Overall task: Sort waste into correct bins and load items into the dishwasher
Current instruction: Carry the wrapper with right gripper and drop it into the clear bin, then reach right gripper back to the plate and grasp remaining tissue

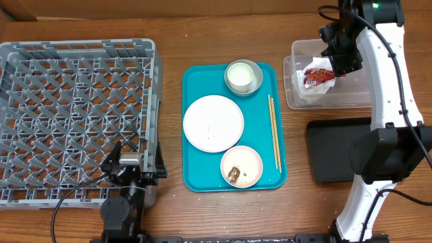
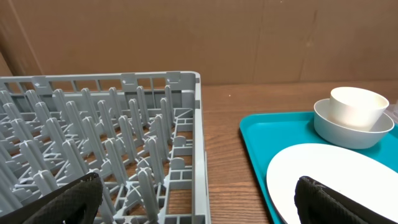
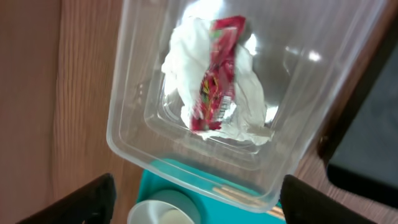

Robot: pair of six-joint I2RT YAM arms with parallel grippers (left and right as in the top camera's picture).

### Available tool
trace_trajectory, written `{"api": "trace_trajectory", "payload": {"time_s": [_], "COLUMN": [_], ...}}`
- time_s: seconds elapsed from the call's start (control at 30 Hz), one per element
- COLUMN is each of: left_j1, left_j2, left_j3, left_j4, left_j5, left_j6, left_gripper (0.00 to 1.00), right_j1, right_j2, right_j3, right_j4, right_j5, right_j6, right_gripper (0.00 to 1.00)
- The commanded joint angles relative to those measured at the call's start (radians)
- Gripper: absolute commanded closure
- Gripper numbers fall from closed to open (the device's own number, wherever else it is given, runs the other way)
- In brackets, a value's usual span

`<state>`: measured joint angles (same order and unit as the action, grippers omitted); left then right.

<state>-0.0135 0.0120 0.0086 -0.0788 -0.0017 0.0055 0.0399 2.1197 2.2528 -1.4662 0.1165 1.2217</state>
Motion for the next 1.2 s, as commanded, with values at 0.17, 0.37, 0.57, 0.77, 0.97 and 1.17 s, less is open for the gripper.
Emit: {"api": "trace_trajectory", "payload": {"time_s": [0.17, 0.37, 0.57, 0.77, 0.97, 1.17], "left_j1": [-0.006, -0.006, -0.006, -0.006, -0.006, -0.006], "left_j2": [-0.006, -0.006, -0.006, -0.006, -0.006, -0.006], "left_j3": [-0.004, -0.004, -0.004, -0.004, -0.004, -0.004], "left_j4": [0.002, 0.002, 0.001, 0.002, 0.002, 0.002], "left_j5": [-0.006, -0.006, -0.006, -0.006, -0.006, -0.006], "left_j6": [-0.009, -0.009, -0.009, -0.009, -0.009, -0.009], "left_gripper": [0.0, 0.0, 0.0, 0.0, 0.0, 0.0], "right_j1": [0.048, 0.293, 0.519, 0.65, 0.68, 0.68], "right_j2": [-0.012, -0.01, -0.008, -0.008, -0.008, -0.008], "right_j3": [0.009, -0.034, -0.215, -0.449, -0.597, -0.644], "right_j4": [0.079, 0.002, 0.146, 0.365, 0.489, 0.547], "right_j5": [-0.597, -0.405, -0.274, -0.263, -0.246, -0.244], "right_j6": [-0.8, -0.914, -0.898, -0.666, -0.496, -0.466], "right_gripper": [0.2, 0.15, 0.04, 0.21, 0.4, 0.54]}}
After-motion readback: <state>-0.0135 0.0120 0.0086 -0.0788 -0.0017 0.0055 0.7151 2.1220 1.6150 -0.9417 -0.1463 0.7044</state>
